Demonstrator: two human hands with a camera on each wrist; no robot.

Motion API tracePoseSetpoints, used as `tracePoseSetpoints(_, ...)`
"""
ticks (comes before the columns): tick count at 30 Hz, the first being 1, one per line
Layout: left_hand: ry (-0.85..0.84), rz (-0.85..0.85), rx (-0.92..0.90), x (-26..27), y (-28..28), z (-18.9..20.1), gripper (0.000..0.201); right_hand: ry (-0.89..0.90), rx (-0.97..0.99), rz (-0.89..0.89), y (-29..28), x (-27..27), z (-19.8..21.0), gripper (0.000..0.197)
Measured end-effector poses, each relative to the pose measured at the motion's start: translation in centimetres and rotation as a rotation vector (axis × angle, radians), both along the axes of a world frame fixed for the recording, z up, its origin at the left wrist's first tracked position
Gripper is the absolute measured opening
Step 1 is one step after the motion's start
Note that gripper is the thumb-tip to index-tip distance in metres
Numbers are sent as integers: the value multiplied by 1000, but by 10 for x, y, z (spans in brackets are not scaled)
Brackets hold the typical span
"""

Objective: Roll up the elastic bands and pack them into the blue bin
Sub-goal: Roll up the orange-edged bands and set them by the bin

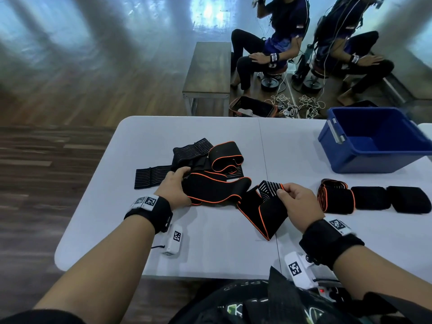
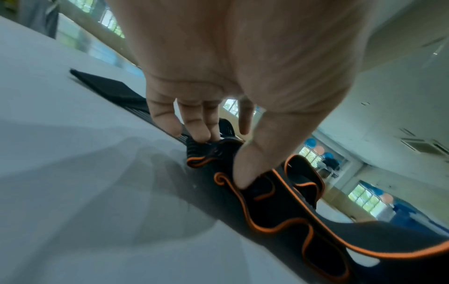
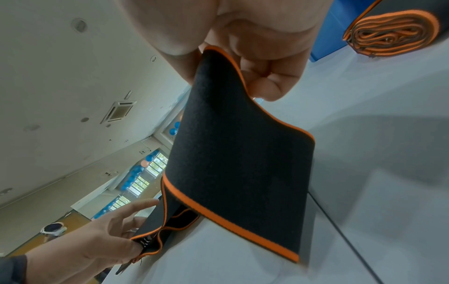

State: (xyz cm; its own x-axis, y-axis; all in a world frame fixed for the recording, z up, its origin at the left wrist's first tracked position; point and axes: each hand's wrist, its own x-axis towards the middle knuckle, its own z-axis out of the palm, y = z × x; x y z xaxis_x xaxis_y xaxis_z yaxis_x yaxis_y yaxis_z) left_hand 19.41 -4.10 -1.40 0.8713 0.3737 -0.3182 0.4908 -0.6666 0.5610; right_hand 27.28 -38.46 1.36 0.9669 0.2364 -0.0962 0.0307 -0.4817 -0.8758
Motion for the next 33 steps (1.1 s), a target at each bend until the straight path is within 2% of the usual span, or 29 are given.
tracePoseSetpoints(4,-78,140,-5,-6,9,-4,46,-1,5,0,-1,-1,0,20)
tracePoseSetpoints(6,-54,234,65,-9,7,-6,35,3,4,2,-1,-2,-1,19)
tracePoseSetpoints(9,-2,300,130,-14,4,-8,29,5,1,3,-1,-4,-1,19)
tracePoseSetpoints(13,-3,278,132,-17,3,-8,26,15,9,16,-1,-7,0,21)
tracePoseSetpoints(16,-90,332,85,-17,2,-2,14,22,11,23,-2,-6,1,19)
tracePoseSetpoints(21,-237,339,16,-20,-4,11,13,25,51,28,1,-5,8,25)
tracePoseSetpoints(25,-378,331,-10,-20,-10,33,25,6,73,60,6,0,17,32)
tracePoseSetpoints(27,-474,347,-16,-18,-14,48,32,-16,82,86,9,5,22,29)
tracePoseSetpoints(30,-614,310,52,-12,-25,78,26,-8,154,102,13,15,35,13)
tracePoseSetpoints(33,-701,237,153,-1,-35,109,19,-4,234,135,15,24,54,20)
